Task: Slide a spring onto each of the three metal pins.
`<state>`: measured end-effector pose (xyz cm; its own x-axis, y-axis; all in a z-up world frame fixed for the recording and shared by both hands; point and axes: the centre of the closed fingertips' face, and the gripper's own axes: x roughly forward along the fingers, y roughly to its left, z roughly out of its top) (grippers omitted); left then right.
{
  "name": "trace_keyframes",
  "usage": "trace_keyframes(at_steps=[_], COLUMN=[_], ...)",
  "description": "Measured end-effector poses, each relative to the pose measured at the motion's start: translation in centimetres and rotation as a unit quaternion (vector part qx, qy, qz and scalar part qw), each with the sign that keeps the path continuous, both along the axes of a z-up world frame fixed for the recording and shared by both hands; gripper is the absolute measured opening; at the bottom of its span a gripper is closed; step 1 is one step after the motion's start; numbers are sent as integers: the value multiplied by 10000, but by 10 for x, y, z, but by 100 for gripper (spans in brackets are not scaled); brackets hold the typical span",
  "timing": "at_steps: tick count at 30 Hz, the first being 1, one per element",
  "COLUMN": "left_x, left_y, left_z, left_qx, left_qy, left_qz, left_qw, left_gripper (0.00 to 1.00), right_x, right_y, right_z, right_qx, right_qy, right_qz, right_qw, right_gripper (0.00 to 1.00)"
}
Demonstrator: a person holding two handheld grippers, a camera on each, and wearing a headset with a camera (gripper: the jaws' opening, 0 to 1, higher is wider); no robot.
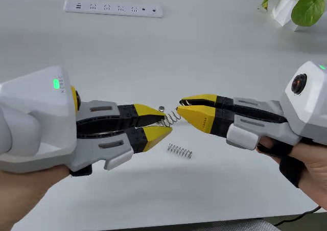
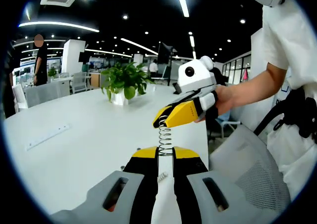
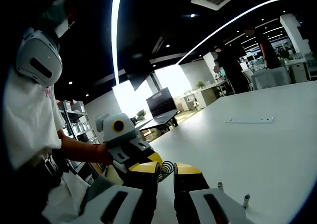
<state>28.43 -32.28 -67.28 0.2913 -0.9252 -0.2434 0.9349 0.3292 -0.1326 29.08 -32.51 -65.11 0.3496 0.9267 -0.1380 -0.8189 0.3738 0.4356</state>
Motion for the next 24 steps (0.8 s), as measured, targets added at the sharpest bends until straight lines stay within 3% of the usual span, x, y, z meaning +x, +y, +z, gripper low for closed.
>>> trace_keyframes(at_steps=[7, 12, 17, 24], left_x=[-2, -4, -6, -10], left_y=[-1, -2, -3, -3], left_z=[0, -1, -4, -7], left_qx=[-11, 1, 14, 40], left_qy=[27, 47, 73, 98], left_qz=[-31, -81, -122, -164], left_qw=[10000, 10000, 9999, 9998], left_gripper=[6, 6, 7, 7], right_x=[-2, -4, -10, -16], right_y=[3, 4, 7, 12], right_z=[3, 1, 1, -1], right_qx=[-305, -681, -1083, -1603], right_qy=[-256, -526, -775, -1140], right_qz=[169, 403, 643, 972], right_qw=[9991, 9955, 9890, 9756], right_gripper=[7, 7, 7, 7])
